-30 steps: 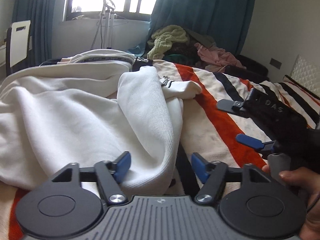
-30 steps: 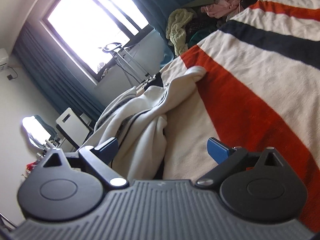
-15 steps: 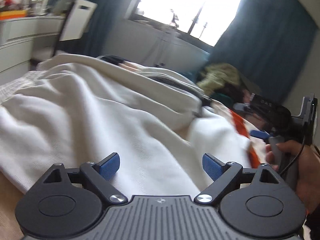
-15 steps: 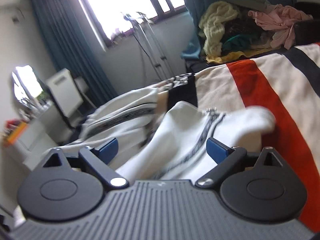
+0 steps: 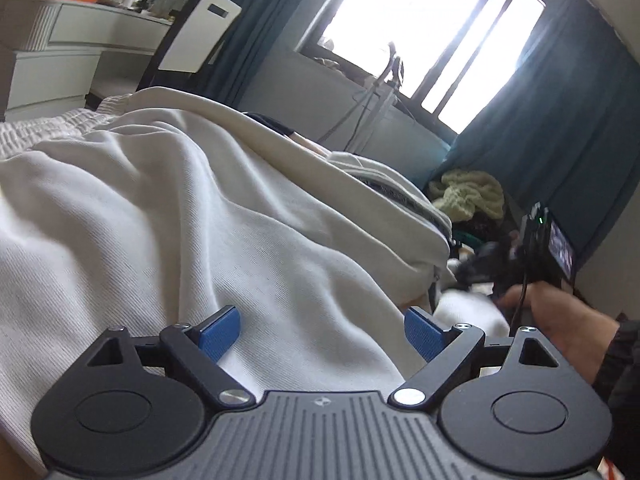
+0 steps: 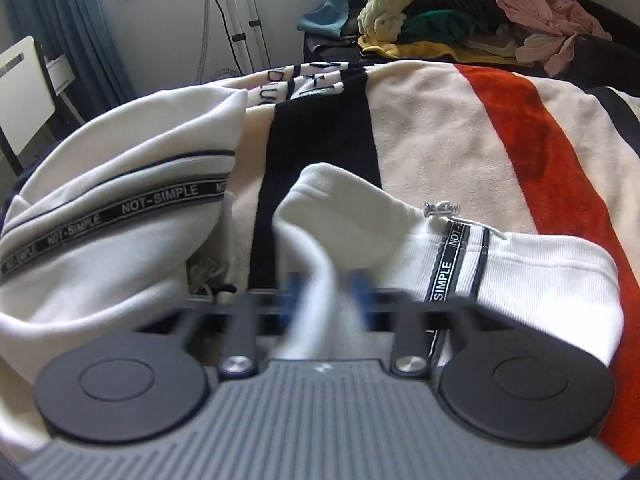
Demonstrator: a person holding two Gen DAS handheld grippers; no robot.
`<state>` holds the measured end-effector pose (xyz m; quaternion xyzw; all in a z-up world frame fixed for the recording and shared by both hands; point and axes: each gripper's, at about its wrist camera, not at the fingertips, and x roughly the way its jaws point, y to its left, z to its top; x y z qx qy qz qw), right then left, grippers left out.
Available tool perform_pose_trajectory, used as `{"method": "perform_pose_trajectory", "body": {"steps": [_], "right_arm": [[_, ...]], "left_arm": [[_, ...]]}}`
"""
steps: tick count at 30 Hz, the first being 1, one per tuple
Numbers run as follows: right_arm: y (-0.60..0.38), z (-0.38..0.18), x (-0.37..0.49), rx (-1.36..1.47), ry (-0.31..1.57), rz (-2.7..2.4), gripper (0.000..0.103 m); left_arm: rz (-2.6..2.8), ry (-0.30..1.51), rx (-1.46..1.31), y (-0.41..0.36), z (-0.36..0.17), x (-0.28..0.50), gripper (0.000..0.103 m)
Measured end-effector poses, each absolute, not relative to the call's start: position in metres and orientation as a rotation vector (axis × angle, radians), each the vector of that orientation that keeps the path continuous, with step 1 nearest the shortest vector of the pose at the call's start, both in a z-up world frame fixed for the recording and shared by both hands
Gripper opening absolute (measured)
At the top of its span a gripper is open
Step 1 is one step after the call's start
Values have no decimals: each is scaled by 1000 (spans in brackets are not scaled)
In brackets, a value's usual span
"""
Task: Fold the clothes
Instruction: 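Grasp the other pant leg with the right gripper and lift it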
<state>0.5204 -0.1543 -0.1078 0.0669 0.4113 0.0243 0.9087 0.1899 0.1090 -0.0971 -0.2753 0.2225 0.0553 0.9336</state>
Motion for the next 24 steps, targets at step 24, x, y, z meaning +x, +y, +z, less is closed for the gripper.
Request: {"method": "perform_pose_trajectory", "body": {"steps": [24], "right_arm": [[-505, -35, 222, 722, 392, -351, 6]], "left_arm": [[188, 359, -632, 99, -56, 119, 90]]}}
